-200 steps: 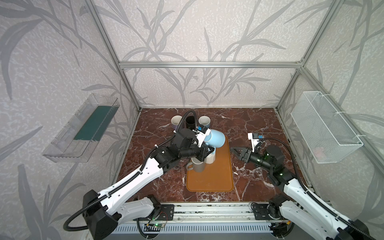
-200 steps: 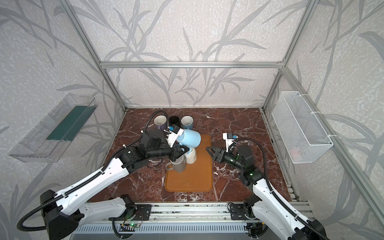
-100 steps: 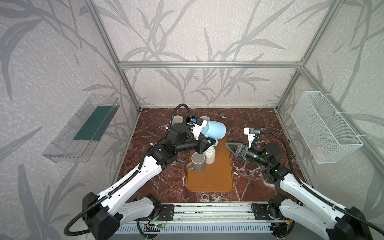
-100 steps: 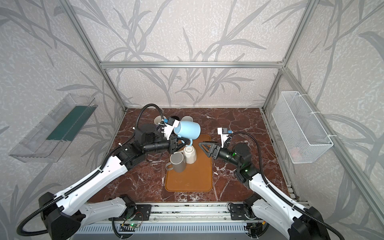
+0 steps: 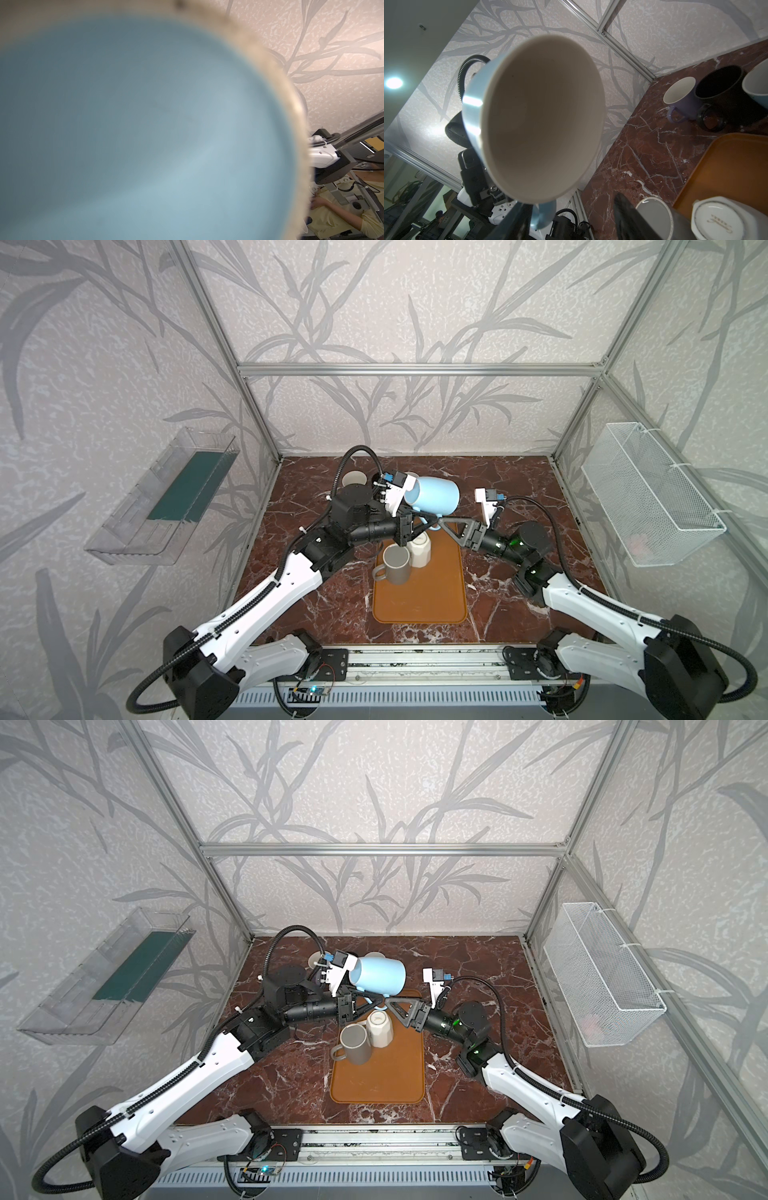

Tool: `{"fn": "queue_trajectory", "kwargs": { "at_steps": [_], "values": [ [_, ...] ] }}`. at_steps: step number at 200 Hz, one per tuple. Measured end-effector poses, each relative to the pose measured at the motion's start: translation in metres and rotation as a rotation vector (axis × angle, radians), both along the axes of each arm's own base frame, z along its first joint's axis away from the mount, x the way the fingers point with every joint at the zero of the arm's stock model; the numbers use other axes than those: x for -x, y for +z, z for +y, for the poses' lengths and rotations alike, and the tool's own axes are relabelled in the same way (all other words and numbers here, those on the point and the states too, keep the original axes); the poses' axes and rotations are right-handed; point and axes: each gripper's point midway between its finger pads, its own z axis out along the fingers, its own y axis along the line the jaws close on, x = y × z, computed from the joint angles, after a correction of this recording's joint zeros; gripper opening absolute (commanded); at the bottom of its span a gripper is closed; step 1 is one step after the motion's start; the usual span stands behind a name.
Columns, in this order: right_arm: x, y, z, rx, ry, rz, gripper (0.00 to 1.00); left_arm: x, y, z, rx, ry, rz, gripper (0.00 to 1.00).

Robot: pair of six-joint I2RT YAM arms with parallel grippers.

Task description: Turn the mug right side up

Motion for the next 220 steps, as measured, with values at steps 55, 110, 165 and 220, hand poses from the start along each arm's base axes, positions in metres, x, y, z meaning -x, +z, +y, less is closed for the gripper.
{"fn": "queue_trajectory", "kwargs": {
  "at_steps": [55, 110, 165, 220],
  "values": [
    [0.007, 0.025, -0.001, -0.062, 0.027, -0.051, 0.52, 0.007, 0.012, -0.002, 0.059, -0.041, -0.005, 0.0],
    [0.013, 0.035, -0.001, -0.094, 0.06, -0.062, 0.38, 0.009, 0.019, -0.004, 0.101, -0.06, -0.018, 0.0],
    [0.019, 0.045, 0.0, -0.126, 0.095, -0.066, 0.29, 0.009, 0.022, -0.004, 0.12, -0.062, -0.029, 0.0],
    [0.019, 0.049, 0.003, -0.147, 0.119, -0.034, 0.21, 0.01, 0.027, -0.005, 0.138, -0.074, -0.046, 0.0]
  ]
}}
